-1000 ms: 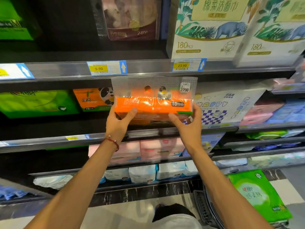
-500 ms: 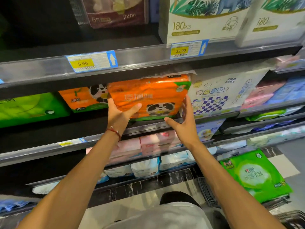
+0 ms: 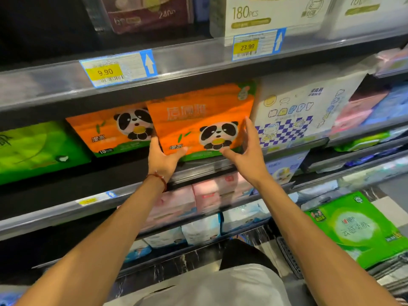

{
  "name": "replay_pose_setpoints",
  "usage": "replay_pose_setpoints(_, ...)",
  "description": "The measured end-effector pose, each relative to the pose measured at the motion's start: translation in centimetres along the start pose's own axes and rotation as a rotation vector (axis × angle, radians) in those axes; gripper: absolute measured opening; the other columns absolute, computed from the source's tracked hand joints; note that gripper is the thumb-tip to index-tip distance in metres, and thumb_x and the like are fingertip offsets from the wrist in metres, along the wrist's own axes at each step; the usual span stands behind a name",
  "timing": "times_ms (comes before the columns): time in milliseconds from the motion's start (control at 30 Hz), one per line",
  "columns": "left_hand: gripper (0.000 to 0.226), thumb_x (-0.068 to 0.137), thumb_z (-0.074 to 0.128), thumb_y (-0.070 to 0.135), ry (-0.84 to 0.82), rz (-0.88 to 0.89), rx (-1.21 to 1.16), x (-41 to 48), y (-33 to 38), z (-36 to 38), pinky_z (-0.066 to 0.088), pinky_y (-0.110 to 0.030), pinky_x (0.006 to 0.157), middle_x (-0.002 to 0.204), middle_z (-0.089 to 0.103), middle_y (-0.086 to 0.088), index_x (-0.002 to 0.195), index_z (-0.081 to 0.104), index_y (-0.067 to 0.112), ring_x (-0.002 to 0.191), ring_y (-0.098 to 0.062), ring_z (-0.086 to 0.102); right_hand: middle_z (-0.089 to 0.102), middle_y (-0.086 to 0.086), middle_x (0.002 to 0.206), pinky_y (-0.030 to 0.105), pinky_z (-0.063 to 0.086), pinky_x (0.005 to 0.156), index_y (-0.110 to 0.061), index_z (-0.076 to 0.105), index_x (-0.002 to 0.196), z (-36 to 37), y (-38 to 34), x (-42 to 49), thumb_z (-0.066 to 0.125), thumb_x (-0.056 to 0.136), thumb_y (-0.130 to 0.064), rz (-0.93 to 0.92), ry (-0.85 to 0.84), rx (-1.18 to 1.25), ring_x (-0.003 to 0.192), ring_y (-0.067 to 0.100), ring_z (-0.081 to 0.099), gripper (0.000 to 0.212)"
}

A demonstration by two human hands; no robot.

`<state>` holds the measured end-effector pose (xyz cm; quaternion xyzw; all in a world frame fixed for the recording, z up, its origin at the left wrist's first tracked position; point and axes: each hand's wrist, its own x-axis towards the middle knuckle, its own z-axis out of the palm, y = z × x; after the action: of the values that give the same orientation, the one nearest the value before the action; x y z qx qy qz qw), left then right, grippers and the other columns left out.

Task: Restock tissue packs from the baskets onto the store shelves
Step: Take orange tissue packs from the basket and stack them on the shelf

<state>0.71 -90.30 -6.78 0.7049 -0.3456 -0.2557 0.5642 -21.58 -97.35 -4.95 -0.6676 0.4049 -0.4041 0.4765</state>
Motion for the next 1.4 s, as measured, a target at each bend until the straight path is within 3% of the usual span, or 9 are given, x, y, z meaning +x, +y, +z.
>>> replay_pose_setpoints(133, 0.072, 0.079, 0.088, 0.017, 0.040, 0.007, -0.009, 1.3, -1.7, 0.3, 0.051, -0.020, 0.088, 0.121, 0.069, 0.003, 0.140, 0.049, 0.020, 0.108, -0.005, 0.065, 0.026, -0.004, 0.171, 0.050, 0.031, 0.129, -0.024, 0.022, 0.167, 1.3, 1.4, 0.5, 0.083, 0.086, -0.024, -0.004, 0.083, -0.040, 0.158, 0.016, 0.028, 0.102)
replay_pose_setpoints(333, 0.033, 0.087, 0.082, 0.028, 0.139, 0.047, -0.029, 1.4, -3.1, 1.6, 0.054, -0.019, 0.087, 0.104, 0.073, 0.004, 0.111, 0.065, 0.014, 0.091, 0.006, 0.066, 0.012, -0.004, 0.177, 0.034, 0.018, 0.131, -0.023, 0.011, 0.170, 2.7, 3.1, 1.7, 0.081, 0.091, -0.016, -0.055, 0.118, -0.109, 0.162, 0.013, 0.013, 0.106)
replay_pose_setpoints(400, 0.025, 0.088, 0.080, 0.038, 0.215, 0.085, -0.002, 1.3, -3.3, 2.2, 0.054, -0.033, 0.090, 0.093, 0.072, 0.011, 0.099, 0.067, 0.020, 0.095, -0.007, 0.067, 0.005, -0.004, 0.178, 0.029, 0.015, 0.130, -0.023, 0.009, 0.170, 2.8, 3.5, 2.0, 0.080, 0.092, -0.013, -0.078, 0.132, -0.135, 0.163, 0.013, 0.008, 0.106)
replay_pose_setpoints(467, 0.025, 0.087, 0.078, 0.043, 0.277, 0.112, 0.012, 1.1, -3.4, 2.9, 0.054, -0.046, 0.092, 0.087, 0.072, 0.012, 0.092, 0.066, 0.022, 0.096, -0.023, 0.067, 0.001, -0.004, 0.179, 0.031, 0.014, 0.131, -0.023, 0.008, 0.170, 3.1, 4.0, 2.4, 0.080, 0.093, -0.013, -0.088, 0.145, -0.153, 0.164, 0.014, 0.004, 0.106)
replay_pose_setpoints(733, 0.033, 0.095, 0.070, 0.041, 0.226, 0.083, 0.072, 1.3, -2.5, 4.1, 0.051, -0.035, 0.081, 0.085, 0.069, 0.000, 0.090, 0.058, 0.010, 0.082, -0.019, 0.064, 0.024, -0.011, 0.174, 0.056, 0.037, 0.124, -0.038, 0.012, 0.168, 5.1, 6.3, 3.7, 0.077, 0.082, -0.034, -0.035, 0.212, 0.031, 0.160, 0.015, 0.026, 0.107)
replay_pose_setpoints(967, 0.018, 0.099, 0.067, 0.026, 0.061, 0.017, 0.072, 0.8, -1.6, 3.1, 0.051, -0.014, 0.085, 0.119, 0.067, -0.003, 0.113, 0.057, 0.020, 0.096, -0.008, 0.061, 0.039, 0.001, 0.165, 0.035, 0.038, 0.124, -0.020, 0.030, 0.165, 4.3, 4.7, 2.2, 0.078, 0.093, -0.011, -0.034, 0.202, -0.084, 0.151, 0.016, 0.039, 0.087)
replay_pose_setpoints(1100, 0.053, 0.094, 0.071, 0.034, 0.156, 0.019, 0.265, -0.7, -1.1, 1.8, 0.042, -0.042, 0.111, 0.144, 0.052, -0.007, 0.142, 0.052, 0.024, 0.128, -0.025, 0.050, 0.058, -0.002, 0.141, 0.027, 0.044, 0.107, -0.016, 0.057, 0.144, 3.3, 3.2, -0.2, 0.075, 0.095, -0.013, -0.083, 0.186, -0.256, 0.129, 0.011, 0.051, 0.052)
replay_pose_setpoints(1267, 0.054, 0.094, 0.070, 0.034, 0.067, 0.307, 0.567, -5.2, -0.9, -0.3, 0.045, -0.041, 0.103, 0.148, 0.050, -0.005, 0.145, 0.055, 0.022, 0.135, -0.026, 0.044, 0.060, -0.001, 0.139, 0.028, 0.043, 0.090, -0.018, 0.060, 0.141, 1.7, 0.7, -3.5, 0.071, 0.096, -0.030, -0.179, 0.047, -0.652, 0.130, 0.017, 0.051, 0.047)
replay_pose_setpoints(1400, 0.054, 0.092, 0.059, 0.042, -0.030, 0.529, 0.773, -7.8, -0.4, -1.9, 0.048, -0.047, 0.094, 0.141, 0.056, -0.006, 0.140, 0.060, 0.017, 0.130, -0.027, 0.050, 0.067, 0.007, 0.125, 0.041, 0.053, 0.094, -0.011, 0.067, 0.131, 0.3, -0.9, -6.4, 0.064, 0.090, -0.044, -0.290, 0.014, -0.894, 0.116, 0.025, 0.060, 0.053)
